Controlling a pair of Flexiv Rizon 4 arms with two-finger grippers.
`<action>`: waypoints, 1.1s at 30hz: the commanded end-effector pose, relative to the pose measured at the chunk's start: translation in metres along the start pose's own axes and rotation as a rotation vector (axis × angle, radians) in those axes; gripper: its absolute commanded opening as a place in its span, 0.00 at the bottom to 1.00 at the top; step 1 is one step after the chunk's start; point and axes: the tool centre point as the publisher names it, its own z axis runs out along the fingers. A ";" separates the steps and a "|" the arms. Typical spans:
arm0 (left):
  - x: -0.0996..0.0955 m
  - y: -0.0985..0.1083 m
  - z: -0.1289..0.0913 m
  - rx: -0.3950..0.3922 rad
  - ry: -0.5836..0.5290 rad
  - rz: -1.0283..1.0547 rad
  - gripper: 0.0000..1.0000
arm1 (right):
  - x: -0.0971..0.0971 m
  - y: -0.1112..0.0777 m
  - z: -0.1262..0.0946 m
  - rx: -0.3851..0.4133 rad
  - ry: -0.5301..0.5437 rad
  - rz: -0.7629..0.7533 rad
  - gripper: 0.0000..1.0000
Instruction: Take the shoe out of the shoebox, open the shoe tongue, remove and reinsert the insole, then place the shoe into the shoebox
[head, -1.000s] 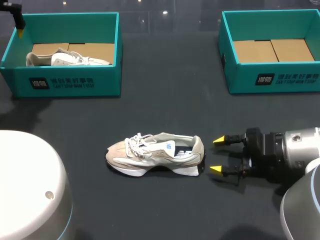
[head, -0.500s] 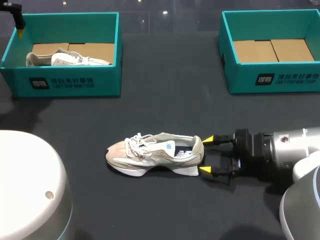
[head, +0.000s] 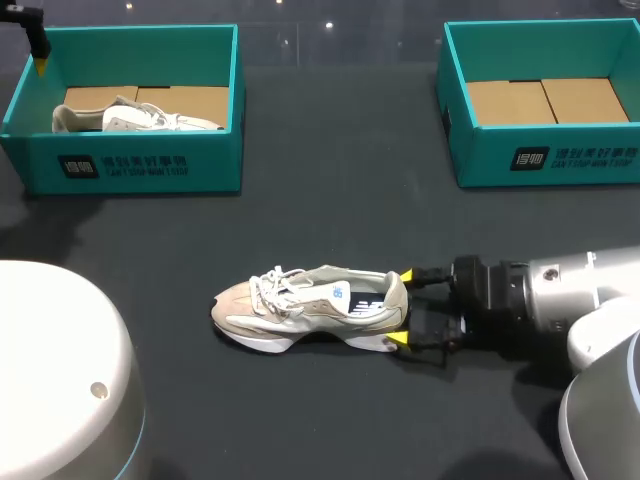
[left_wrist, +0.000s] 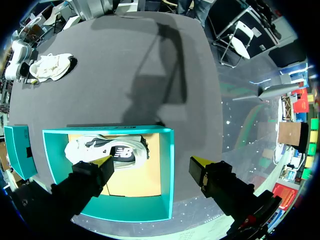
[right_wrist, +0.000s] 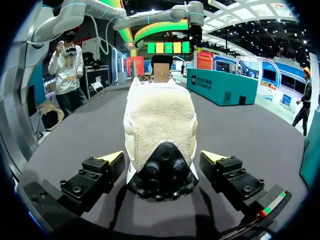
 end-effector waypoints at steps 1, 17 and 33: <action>0.000 -0.001 0.000 -0.002 0.001 0.001 1.00 | -0.003 0.001 0.009 0.007 0.010 0.002 1.00; 0.000 -0.001 0.000 -0.002 0.001 0.001 1.00 | -0.003 0.000 0.028 0.000 0.035 0.007 1.00; 0.000 -0.001 0.000 -0.002 0.001 0.001 1.00 | -0.004 0.001 0.044 -0.004 0.041 0.008 0.35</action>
